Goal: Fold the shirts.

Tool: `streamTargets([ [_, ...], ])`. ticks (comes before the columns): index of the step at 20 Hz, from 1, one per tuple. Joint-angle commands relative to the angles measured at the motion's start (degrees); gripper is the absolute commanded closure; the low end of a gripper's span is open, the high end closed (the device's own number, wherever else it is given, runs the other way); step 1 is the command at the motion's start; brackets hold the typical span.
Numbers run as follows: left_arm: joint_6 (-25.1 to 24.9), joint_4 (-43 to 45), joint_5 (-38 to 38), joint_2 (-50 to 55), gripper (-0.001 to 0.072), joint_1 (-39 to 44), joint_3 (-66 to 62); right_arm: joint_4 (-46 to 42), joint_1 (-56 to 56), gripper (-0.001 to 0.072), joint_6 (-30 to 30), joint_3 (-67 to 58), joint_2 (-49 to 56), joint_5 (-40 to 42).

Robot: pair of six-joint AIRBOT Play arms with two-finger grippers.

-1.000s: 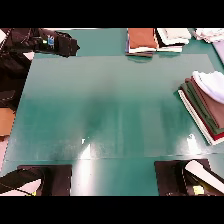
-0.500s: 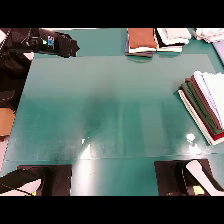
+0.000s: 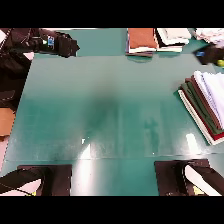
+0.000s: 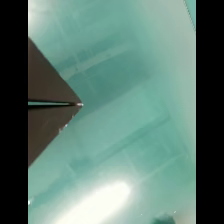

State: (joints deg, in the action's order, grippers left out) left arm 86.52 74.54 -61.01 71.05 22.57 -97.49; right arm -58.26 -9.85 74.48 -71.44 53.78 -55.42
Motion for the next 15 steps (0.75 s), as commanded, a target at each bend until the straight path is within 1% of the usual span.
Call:
streamTargets([
  [1,0.04,0.0,1.01,0.02,0.0679,0.0,0.0,1.05,15.78,0.0477,-0.04,-0.35,3.04,5.38],
  [2,0.04,0.02,1.42,0.02,0.0679,0.0,0.0,1.05,18.6,0.067,-0.07,-0.35,4.0,5.53],
  [3,0.04,0.02,1.97,0.02,0.0679,0.0,0.0,1.09,20.52,0.0694,-0.09,-0.35,4.83,5.55],
  [7,0.04,0.0,3.19,0.02,0.0679,0.0,0.0,1.14,24.44,0.0694,-0.07,-0.35,7.06,5.75],
  [15,0.04,0.0,3.58,0.02,0.0679,0.0,0.0,1.2,24.11,0.0694,-0.07,-0.31,7.08,4.92],
])
